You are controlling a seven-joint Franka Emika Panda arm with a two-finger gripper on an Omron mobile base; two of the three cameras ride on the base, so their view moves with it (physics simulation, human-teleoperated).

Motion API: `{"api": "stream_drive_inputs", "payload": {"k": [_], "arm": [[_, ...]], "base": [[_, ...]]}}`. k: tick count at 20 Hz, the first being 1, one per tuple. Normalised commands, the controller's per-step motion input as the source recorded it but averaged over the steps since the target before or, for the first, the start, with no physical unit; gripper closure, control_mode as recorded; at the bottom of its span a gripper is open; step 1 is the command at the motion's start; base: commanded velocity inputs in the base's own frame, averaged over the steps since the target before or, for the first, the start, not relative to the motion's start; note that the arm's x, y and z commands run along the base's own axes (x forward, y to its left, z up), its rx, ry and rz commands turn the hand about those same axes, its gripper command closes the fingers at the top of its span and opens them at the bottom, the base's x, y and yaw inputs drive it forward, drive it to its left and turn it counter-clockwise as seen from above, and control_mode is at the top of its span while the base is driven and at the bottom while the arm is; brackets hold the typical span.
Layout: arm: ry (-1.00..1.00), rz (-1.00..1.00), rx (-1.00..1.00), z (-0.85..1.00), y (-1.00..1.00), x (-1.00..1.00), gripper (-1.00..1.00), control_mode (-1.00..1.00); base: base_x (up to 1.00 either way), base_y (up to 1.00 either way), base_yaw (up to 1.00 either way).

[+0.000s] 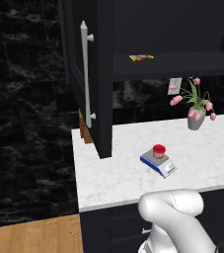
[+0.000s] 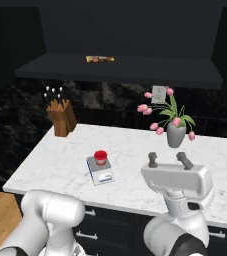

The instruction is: Pick the jam and place it on the digital scale for weighing, and close the cabinet.

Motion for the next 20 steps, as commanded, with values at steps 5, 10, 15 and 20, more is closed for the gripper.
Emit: {"api": "stream_drive_inputs", "payload": {"k": [5, 10, 15, 20], "arm": [[0.03, -0.04, 0.00, -0.08, 0.00, 0.07, -1.00, -1.00], [-0.05, 0.06, 0.16, -0.28, 0.00, 0.35, -1.00, -1.00], [0.05, 0.03, 0.05, -0.05, -0.04, 0.53, -1.00, -1.00], [0.10, 0.00, 0.05, 0.00, -0.37, 0.31, -1.00, -1.00]], "base": [[0.00, 0.00, 0.00], [0.00, 0.00, 0.00], [0.00, 0.00, 0.00], [0.00, 0.00, 0.00]]}}
